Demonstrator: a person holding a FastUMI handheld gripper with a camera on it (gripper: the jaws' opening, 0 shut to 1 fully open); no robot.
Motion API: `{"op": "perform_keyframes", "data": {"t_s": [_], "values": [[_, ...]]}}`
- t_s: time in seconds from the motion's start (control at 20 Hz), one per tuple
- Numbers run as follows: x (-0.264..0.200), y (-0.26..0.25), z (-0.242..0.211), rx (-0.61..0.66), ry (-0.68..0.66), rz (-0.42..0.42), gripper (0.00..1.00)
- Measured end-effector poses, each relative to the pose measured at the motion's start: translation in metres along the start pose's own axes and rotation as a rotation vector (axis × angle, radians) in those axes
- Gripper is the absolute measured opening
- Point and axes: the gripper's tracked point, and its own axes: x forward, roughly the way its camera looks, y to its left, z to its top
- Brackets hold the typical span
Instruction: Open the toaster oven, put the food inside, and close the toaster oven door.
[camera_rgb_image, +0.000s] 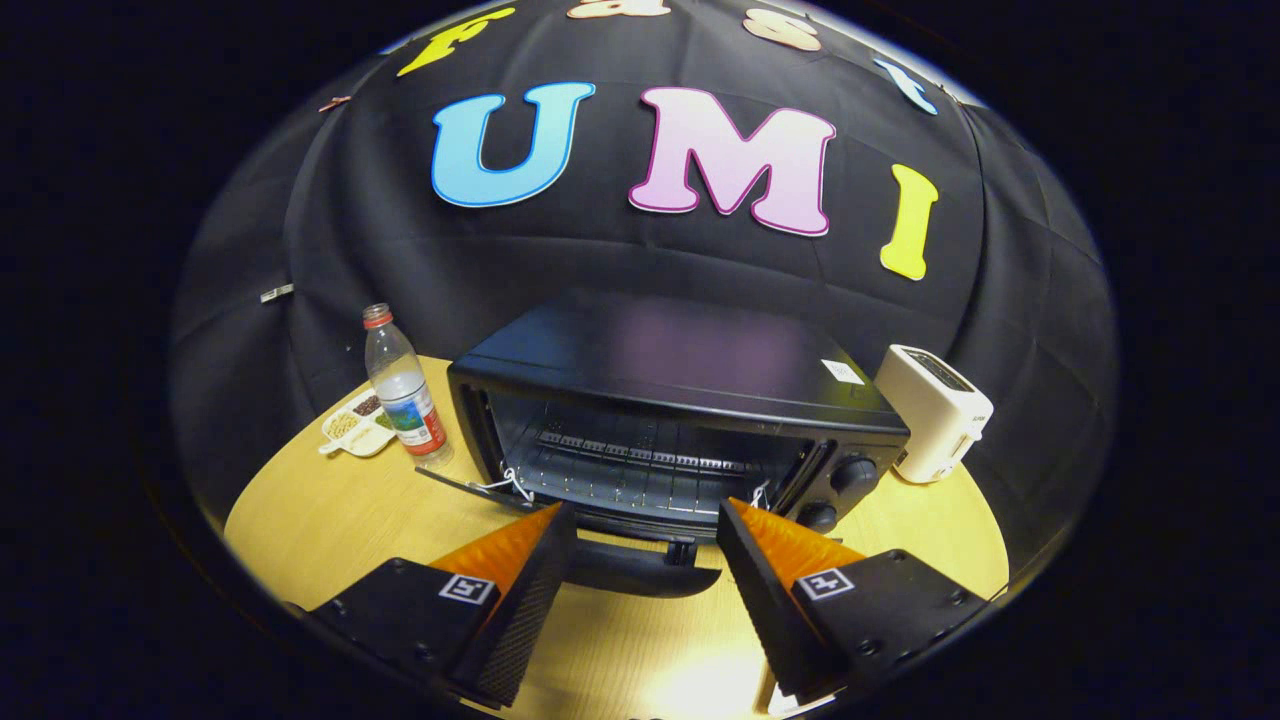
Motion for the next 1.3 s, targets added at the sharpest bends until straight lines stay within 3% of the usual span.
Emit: {"op": "perform_keyframes", "data": {"t_s": [0.35, 0.55, 0.65, 0.85, 1.15, 1.2, 1.25, 1.3], "values": [[-0.01, 0.005, -0.064, 0.018, 0.194, 0.058, 0.96], [-0.023, -0.011, -0.063, -0.009, 0.198, 0.071, 0.96], [-0.037, -0.033, -0.068, -0.039, 0.209, 0.065, 0.96], [-0.068, -0.095, -0.08, 0.039, 0.246, 0.053, 0.97], [-0.097, -0.23, -0.117, 0.05, 0.334, -0.092, 0.95], [-0.096, -0.247, -0.125, 0.048, 0.35, -0.11, 0.92], [-0.096, -0.259, -0.135, 0.047, 0.37, -0.117, 0.77], [-0.093, -0.267, -0.145, 0.052, 0.394, -0.113, 0.73]]}}
